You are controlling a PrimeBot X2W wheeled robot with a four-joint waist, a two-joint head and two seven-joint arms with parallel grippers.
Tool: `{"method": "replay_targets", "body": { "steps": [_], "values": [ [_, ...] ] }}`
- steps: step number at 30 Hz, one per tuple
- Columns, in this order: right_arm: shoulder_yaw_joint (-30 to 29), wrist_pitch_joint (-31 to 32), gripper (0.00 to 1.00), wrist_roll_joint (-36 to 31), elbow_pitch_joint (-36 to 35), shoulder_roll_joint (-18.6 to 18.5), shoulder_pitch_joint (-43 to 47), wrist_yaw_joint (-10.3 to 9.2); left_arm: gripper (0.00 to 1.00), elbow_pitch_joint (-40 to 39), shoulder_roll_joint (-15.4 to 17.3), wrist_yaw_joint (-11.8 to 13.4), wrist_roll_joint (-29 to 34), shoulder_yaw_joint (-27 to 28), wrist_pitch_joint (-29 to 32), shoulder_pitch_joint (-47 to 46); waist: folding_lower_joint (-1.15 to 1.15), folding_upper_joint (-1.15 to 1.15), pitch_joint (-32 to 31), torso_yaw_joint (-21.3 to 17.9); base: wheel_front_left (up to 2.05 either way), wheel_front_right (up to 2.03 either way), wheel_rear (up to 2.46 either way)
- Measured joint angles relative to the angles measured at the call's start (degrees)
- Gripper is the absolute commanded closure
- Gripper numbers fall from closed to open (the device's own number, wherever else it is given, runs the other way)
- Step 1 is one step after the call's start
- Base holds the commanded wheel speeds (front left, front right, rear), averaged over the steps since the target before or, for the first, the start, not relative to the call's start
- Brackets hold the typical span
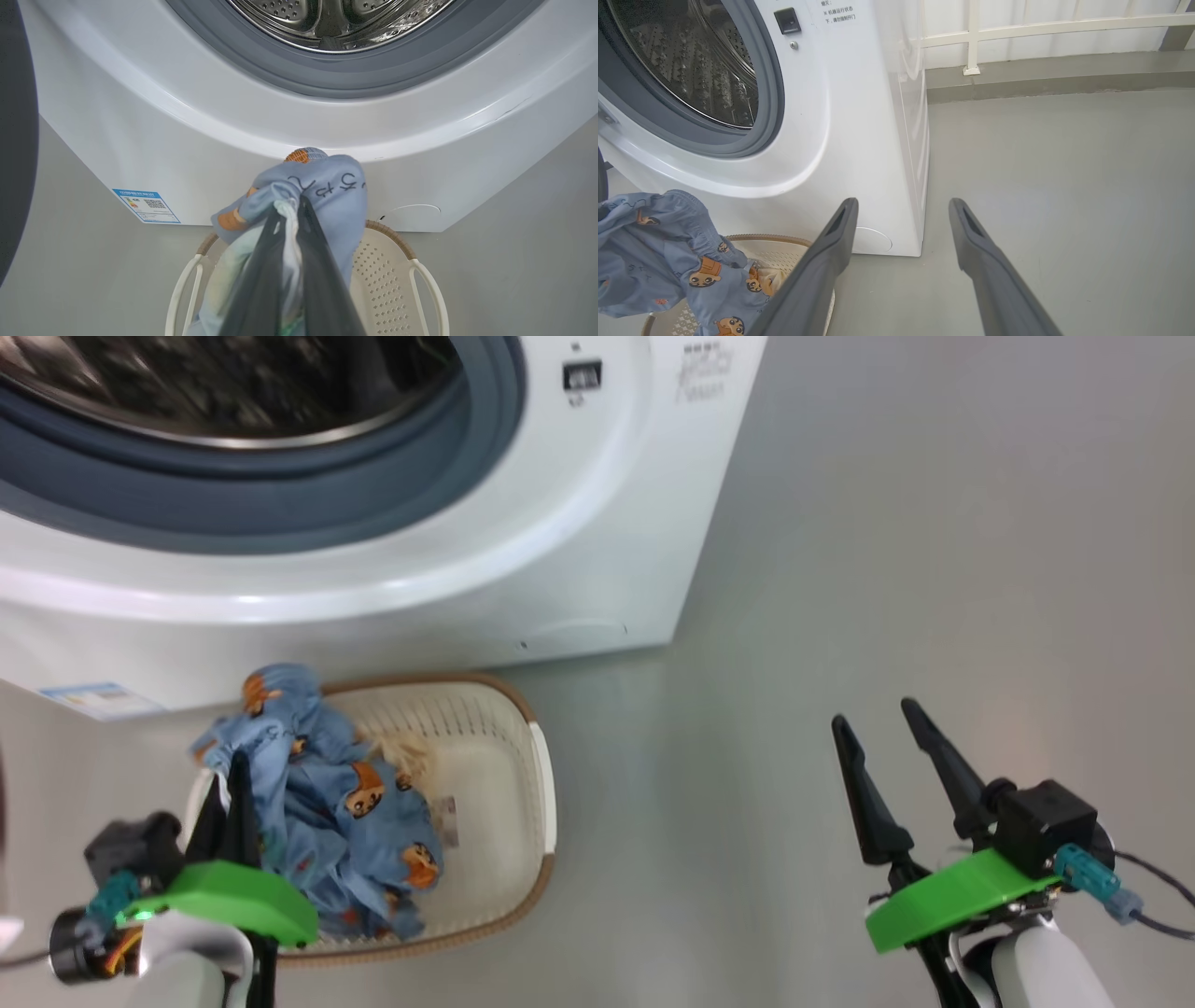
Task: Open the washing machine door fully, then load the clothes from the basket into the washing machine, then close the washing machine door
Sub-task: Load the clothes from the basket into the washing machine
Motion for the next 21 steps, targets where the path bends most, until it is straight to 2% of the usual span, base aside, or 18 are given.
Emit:
{"method": "replay_targets", "body": {
  "steps": [11, 21],
  "values": [
    [0.32, 1.86, 0.00, 0.03, -1.72, 0.08, 4.15, 0.00, 1.00, -13.92, -0.66, 0.11, 5.42, 2.60, -0.01, 10.47, 0.00, 0.00, -8.54, 2.30, 0.00, 0.00, 0.00],
    [0.09, 3.28, 0.00, 0.03, -4.49, 0.12, 7.58, 0.00, 1.00, -22.52, -0.19, 2.72, 7.34, 2.16, 0.91, 17.74, 0.00, 0.00, -13.89, 3.54, 0.00, 0.00, 0.00]
  ]
}}
